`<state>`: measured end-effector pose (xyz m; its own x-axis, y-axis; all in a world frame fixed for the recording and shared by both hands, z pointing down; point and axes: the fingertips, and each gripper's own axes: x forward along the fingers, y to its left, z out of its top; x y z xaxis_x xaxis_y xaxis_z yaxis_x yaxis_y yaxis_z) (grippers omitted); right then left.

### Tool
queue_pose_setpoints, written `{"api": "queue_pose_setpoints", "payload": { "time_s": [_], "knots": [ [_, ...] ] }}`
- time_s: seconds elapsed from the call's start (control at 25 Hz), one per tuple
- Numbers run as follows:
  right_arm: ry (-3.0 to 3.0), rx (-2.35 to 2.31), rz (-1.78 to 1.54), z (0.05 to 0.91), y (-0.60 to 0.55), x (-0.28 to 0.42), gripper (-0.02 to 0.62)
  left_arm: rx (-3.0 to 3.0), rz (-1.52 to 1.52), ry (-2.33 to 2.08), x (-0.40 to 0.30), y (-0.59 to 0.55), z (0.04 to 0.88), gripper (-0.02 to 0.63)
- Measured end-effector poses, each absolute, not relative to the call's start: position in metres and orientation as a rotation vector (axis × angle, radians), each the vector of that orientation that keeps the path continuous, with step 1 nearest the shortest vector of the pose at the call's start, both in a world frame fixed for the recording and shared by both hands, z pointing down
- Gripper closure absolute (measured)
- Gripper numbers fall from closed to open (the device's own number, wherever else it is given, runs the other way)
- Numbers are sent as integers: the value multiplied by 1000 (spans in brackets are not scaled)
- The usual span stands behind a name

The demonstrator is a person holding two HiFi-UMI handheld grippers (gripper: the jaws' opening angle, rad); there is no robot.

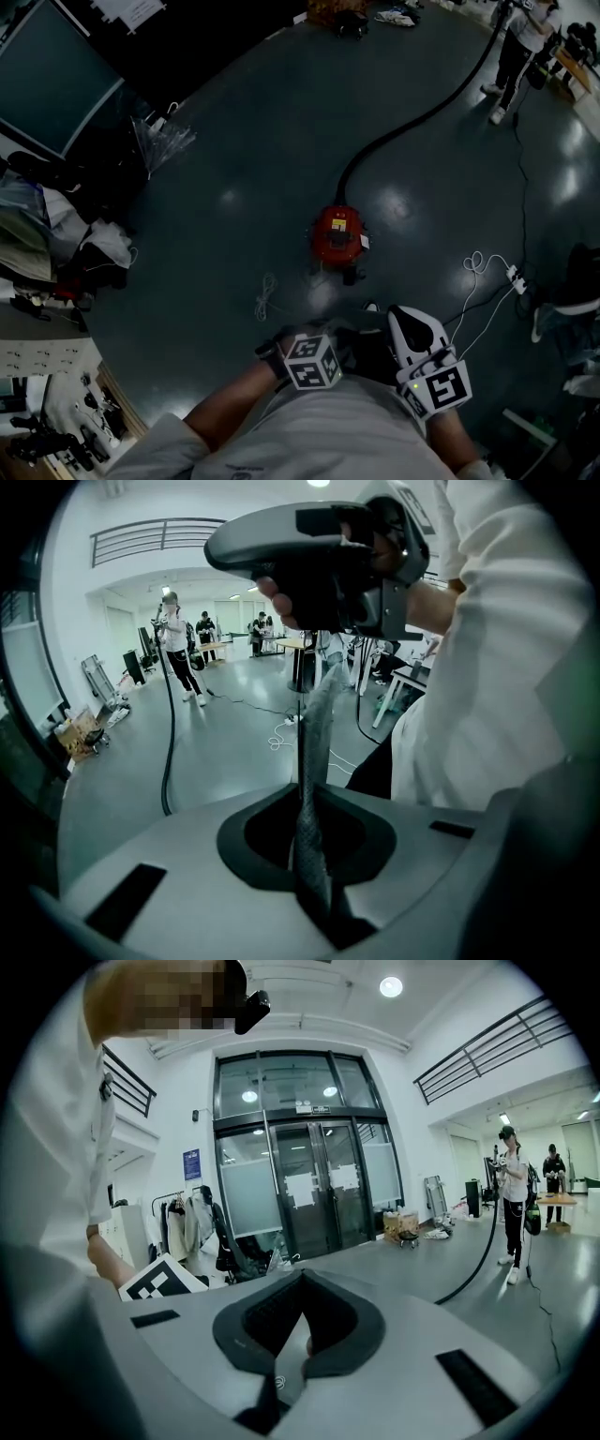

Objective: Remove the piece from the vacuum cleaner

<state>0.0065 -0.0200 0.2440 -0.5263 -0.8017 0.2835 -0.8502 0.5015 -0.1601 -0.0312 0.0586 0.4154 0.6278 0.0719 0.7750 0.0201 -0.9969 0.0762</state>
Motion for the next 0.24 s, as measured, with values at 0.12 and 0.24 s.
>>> {"api": "queue_pose_setpoints", "payload": {
  "time_s": [0.12,0.24],
  "knots": [
    [-2564,1424,423,243,-22,5,578,2778,1321,79,-34,57,413,578],
    [-2558,1419,428,241,-23,2,578,2777,1318,79,-37,56,410,578]
  ]
}}
